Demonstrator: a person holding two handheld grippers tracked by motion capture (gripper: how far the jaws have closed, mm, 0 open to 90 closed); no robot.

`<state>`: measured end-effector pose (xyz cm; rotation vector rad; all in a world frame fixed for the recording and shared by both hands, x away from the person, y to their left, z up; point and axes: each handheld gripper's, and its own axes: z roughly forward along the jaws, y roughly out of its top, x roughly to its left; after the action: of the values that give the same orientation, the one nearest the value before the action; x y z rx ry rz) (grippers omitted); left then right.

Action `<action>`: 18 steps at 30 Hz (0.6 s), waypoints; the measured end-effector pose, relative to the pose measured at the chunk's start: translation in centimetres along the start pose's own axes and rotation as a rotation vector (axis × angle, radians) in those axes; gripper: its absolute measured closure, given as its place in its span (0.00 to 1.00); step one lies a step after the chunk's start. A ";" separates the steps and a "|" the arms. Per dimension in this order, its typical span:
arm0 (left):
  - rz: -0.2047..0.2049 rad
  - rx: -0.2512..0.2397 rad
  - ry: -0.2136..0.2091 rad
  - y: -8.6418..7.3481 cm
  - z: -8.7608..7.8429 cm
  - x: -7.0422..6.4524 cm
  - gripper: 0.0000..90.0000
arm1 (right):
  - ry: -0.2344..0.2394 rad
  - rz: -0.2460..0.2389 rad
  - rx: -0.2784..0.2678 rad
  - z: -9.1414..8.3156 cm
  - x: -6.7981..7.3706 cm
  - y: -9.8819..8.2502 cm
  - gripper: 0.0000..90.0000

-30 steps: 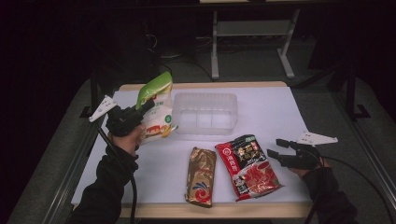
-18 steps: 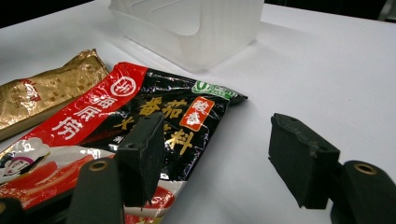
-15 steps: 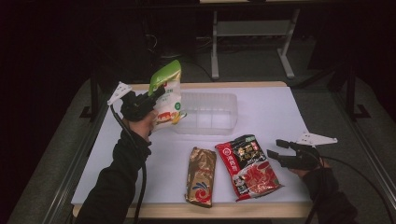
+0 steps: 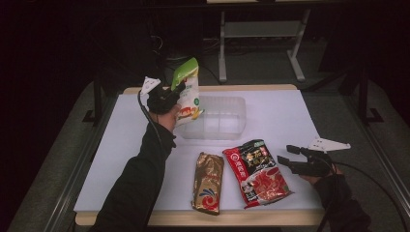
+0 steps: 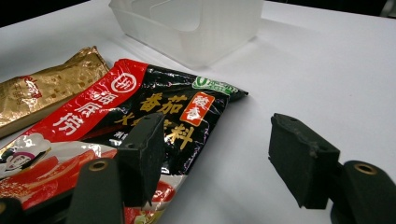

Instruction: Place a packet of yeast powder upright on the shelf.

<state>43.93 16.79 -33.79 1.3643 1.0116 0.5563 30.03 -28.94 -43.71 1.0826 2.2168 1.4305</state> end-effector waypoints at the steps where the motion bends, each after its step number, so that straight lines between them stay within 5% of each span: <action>1: 0.000 -0.001 0.004 0.0 0.3 -0.2 0.92 | 0.002 0.001 0.000 0.0 0.0 0.0 0.39; 9: -0.010 -0.010 0.041 -1.2 2.4 -0.7 0.92 | 0.004 0.004 0.003 0.1 0.0 -0.1 0.39; 18: -0.057 -0.020 0.102 -2.9 2.6 0.7 0.90 | 0.010 0.002 0.011 0.3 0.1 -0.2 0.39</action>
<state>45.83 15.47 -36.97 1.2962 1.1208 0.5970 30.08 -28.75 -44.03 1.0838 2.2333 1.4293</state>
